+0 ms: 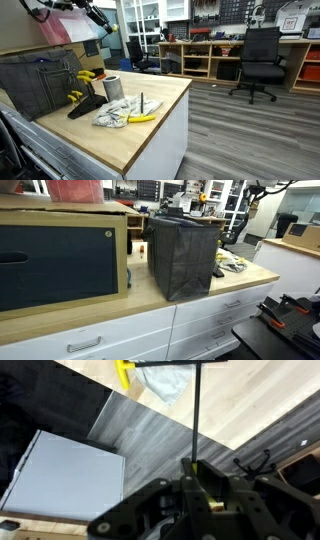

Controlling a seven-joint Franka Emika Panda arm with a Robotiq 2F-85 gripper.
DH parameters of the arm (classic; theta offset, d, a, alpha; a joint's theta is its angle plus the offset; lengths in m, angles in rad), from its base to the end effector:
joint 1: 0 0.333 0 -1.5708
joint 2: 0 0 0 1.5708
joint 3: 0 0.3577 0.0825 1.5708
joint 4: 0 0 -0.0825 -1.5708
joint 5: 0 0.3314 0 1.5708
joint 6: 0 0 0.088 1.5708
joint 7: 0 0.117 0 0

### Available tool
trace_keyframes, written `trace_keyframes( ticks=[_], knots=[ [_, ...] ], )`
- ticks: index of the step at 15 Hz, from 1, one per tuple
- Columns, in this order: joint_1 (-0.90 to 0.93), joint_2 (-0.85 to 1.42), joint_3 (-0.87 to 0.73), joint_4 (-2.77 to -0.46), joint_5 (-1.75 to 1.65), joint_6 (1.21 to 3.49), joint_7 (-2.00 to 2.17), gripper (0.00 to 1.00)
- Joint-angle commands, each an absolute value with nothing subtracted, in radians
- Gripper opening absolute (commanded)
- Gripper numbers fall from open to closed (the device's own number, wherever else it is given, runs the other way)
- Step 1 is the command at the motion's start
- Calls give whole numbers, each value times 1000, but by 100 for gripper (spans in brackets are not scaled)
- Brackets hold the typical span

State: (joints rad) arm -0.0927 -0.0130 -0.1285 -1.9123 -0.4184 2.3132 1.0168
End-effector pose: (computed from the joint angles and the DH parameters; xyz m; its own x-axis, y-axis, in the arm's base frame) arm 0.5307 -0.1309 0.5933 0.4301 -0.7460 0.5085 -0.8334 -0.5446 -0.0939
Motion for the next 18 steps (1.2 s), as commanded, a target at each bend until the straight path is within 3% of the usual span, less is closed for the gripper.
trace_keyframes(
  ticks=[1,13,18],
  knots=[
    [-73,45,-84,-1782,-534,2286,1078,3],
    [54,272,-73,-1576,-1051,2322,1388,3],
    [95,370,-63,-1545,-1098,2304,1526,3]
  ],
)
